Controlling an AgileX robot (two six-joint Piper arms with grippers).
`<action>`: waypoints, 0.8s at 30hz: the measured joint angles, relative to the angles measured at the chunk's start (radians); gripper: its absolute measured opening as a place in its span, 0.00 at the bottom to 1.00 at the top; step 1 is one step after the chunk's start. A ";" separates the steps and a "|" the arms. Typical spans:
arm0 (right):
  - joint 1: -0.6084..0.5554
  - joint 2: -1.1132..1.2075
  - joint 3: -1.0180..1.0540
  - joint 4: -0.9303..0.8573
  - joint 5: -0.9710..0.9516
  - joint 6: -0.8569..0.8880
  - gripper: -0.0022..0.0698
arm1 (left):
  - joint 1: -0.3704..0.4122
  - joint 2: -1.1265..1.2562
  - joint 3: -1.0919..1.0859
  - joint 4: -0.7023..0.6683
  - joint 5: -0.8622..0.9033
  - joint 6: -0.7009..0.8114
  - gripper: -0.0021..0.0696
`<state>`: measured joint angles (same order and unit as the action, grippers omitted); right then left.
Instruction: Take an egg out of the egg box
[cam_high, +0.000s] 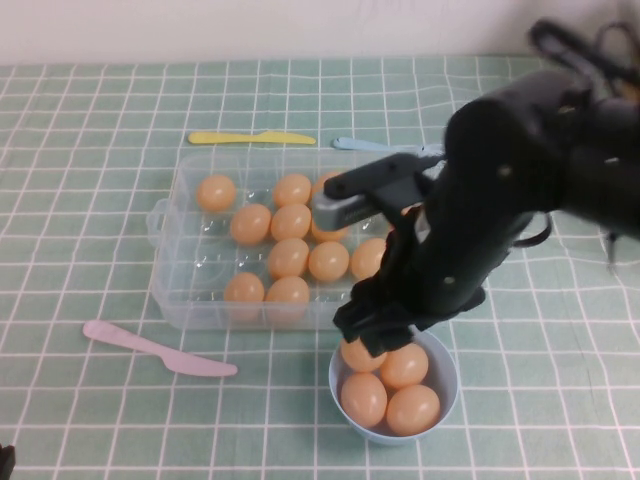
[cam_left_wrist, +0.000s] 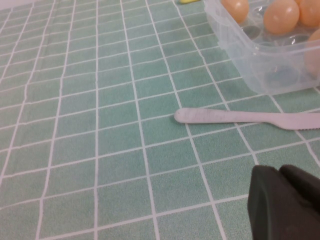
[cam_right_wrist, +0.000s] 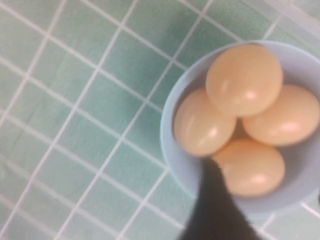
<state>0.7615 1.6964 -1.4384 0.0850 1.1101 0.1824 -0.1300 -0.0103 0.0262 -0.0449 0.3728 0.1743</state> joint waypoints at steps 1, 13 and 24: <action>0.002 -0.026 0.000 0.000 0.013 0.001 0.57 | 0.000 0.000 0.000 0.000 0.000 0.000 0.02; 0.019 -0.277 0.026 -0.001 0.122 -0.061 0.02 | 0.000 0.000 0.000 0.000 0.000 0.000 0.02; 0.019 -0.650 0.353 0.001 0.135 -0.077 0.01 | 0.000 0.000 0.000 0.000 0.000 0.000 0.02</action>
<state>0.7802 1.0462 -1.0857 0.0862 1.2450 0.1051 -0.1300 -0.0103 0.0262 -0.0449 0.3728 0.1743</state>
